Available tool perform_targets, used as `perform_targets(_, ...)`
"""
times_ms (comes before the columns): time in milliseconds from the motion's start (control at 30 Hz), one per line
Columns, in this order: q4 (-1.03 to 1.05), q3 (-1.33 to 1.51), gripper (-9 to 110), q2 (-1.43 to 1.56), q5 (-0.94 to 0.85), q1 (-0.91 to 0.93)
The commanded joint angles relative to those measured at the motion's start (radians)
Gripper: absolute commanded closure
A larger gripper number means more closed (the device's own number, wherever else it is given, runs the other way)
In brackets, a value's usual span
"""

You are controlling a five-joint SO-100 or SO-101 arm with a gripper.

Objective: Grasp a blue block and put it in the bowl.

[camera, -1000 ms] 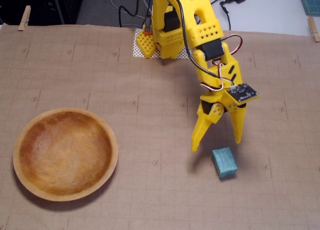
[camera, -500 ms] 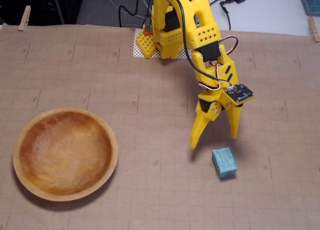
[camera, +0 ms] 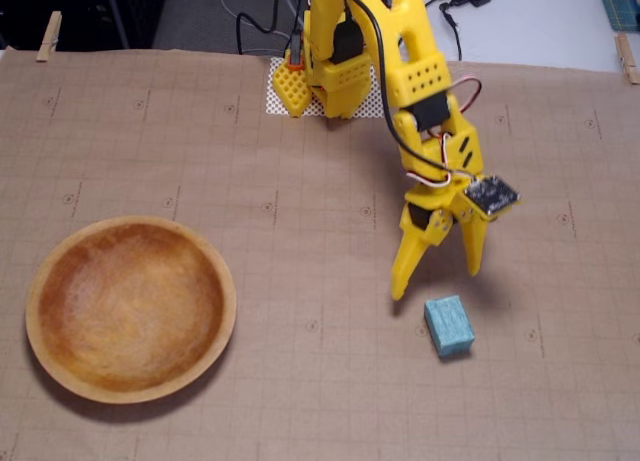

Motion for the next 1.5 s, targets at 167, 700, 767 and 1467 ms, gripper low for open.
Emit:
perform_targets(167, -0.049, -0.175, 56, -0.086, 0.005, 0.025)
perform_targets(700, -0.225, -0.199, 57, -0.215, 0.077, 0.092)
perform_targets(767, -0.227, -0.199, 57, -0.216, 0.078, 0.092)
perform_targets(1467, -0.213, -0.206, 82, -0.209, 0.078, 0.091)
